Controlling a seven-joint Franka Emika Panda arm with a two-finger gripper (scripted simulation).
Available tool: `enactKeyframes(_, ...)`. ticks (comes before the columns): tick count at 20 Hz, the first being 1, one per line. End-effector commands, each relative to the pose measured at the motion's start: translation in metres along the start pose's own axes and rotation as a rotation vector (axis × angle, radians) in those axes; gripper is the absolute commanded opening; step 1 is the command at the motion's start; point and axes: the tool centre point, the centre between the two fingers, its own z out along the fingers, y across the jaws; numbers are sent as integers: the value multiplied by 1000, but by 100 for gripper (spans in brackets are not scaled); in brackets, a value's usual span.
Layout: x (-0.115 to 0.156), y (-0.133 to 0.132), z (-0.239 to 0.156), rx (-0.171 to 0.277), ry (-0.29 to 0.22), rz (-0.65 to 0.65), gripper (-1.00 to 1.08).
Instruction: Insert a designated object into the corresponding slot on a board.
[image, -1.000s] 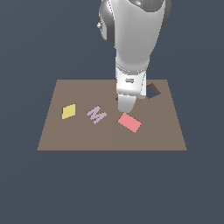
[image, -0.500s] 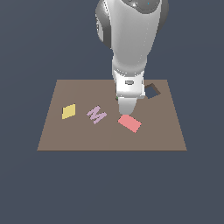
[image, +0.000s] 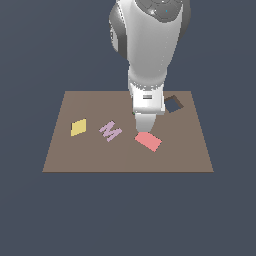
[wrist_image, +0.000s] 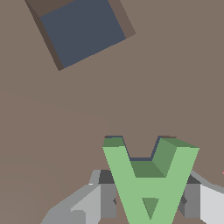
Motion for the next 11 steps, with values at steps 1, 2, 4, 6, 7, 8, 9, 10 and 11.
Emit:
enactKeyframes(1,0,0,3,0,0,-1,-100)
enactKeyframes(2,0,0,3,0,0,-1,100)
enactKeyframes(4,0,0,3,0,0,-1,100)
enactKeyframes(6,0,0,3,0,0,-1,100)
enactKeyframes(7,0,0,3,0,0,-1,100)
enactKeyframes(8,0,0,3,0,0,-1,100)
enactKeyframes(9,0,0,3,0,0,-1,100)
enactKeyframes(10,0,0,3,0,0,-1,100)
enactKeyframes(11,0,0,3,0,0,-1,100)
